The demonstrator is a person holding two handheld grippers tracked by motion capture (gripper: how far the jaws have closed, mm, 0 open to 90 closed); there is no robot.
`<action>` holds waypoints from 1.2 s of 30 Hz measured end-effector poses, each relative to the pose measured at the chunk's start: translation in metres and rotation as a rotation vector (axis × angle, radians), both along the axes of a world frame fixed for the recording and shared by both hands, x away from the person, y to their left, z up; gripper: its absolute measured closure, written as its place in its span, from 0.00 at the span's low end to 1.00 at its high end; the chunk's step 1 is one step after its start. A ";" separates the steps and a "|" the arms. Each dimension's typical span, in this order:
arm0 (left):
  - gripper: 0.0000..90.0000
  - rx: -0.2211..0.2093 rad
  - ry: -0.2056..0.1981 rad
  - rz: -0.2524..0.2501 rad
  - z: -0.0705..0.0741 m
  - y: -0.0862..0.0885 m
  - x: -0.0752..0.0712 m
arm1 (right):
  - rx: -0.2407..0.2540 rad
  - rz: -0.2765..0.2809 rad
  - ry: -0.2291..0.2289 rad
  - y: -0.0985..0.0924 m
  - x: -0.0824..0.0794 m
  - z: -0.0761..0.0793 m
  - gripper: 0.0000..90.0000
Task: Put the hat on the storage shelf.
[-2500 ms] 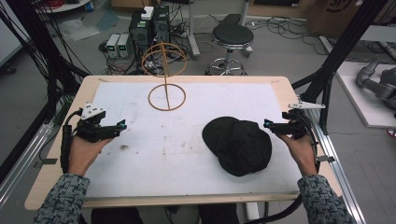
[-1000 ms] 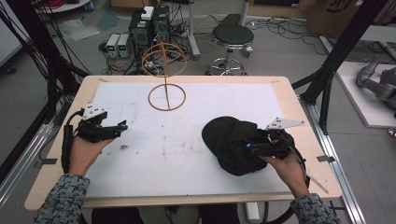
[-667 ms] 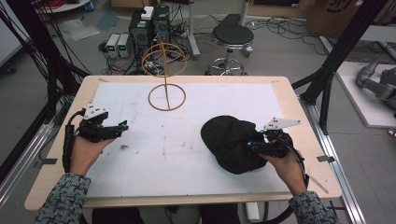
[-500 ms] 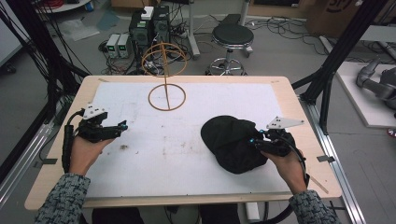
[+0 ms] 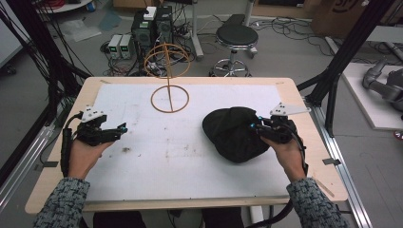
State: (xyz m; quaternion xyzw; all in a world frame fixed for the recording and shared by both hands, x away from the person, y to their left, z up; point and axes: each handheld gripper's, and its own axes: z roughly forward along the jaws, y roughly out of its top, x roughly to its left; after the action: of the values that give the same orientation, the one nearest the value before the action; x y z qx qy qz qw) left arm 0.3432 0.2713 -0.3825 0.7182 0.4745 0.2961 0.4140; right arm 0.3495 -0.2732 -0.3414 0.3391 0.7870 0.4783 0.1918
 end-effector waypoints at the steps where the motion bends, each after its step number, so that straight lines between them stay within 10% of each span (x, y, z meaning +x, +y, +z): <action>1: 0.23 -0.001 -0.001 0.001 0.000 0.001 0.000 | 0.008 0.001 -0.009 0.001 0.002 0.003 0.89; 21: 0.23 -0.013 -0.001 -0.027 0.003 -0.006 -0.001 | 0.205 -0.049 -0.165 0.020 0.064 0.091 0.89; 36: 0.23 -0.032 -0.001 -0.023 0.002 -0.002 -0.004 | 0.389 -0.048 -0.198 0.050 0.107 0.122 0.90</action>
State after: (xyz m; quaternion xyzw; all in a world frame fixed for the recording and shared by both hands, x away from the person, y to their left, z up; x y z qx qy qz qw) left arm 0.3392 0.2698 -0.3805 0.7168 0.4706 0.2841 0.4290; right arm 0.4565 -0.2236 -0.2197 0.3399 0.6490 0.6473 0.2104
